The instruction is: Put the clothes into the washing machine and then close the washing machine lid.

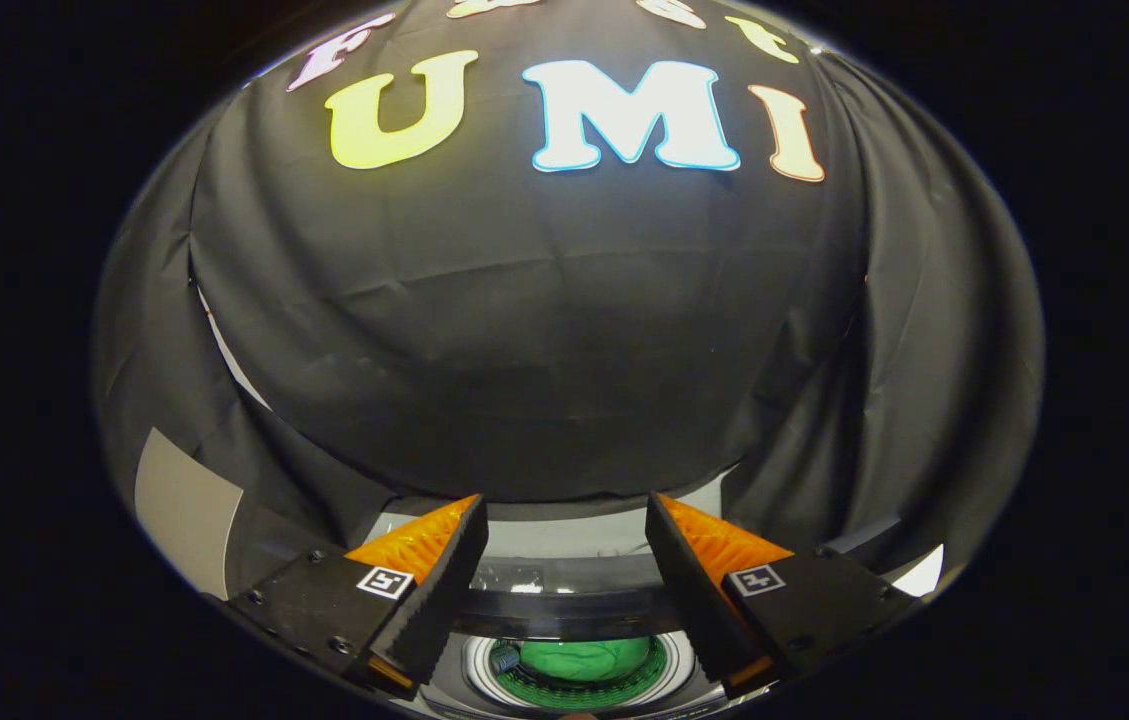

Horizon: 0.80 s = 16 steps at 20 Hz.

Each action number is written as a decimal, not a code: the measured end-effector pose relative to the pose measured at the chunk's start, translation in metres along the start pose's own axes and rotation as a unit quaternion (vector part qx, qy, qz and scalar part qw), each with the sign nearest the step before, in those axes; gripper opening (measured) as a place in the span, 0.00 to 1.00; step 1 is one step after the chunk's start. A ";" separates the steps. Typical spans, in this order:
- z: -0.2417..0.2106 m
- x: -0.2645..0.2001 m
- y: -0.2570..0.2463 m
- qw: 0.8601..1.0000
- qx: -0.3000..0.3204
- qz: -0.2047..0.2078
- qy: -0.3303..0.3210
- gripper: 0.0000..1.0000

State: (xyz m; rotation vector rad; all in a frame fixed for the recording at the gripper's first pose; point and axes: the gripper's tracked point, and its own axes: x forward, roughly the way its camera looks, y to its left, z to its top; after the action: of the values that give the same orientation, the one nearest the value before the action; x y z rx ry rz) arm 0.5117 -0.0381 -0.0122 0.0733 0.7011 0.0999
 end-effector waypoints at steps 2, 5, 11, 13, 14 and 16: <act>-0.001 0.000 0.000 1.000 -0.013 0.002 -0.001 0.99; -0.001 -0.003 0.000 1.000 -0.015 0.005 -0.008 0.99; -0.009 -0.016 0.000 0.999 -0.021 0.013 -0.045 0.99; -0.010 -0.018 0.000 0.998 -0.021 0.012 -0.050 0.99; -0.011 -0.018 0.000 0.998 -0.022 0.012 -0.052 0.99; -0.012 -0.019 0.001 0.998 -0.022 0.012 -0.056 0.99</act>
State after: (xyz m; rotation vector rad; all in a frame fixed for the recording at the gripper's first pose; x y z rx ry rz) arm 0.4892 -0.0393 -0.0092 0.0452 0.5863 0.1334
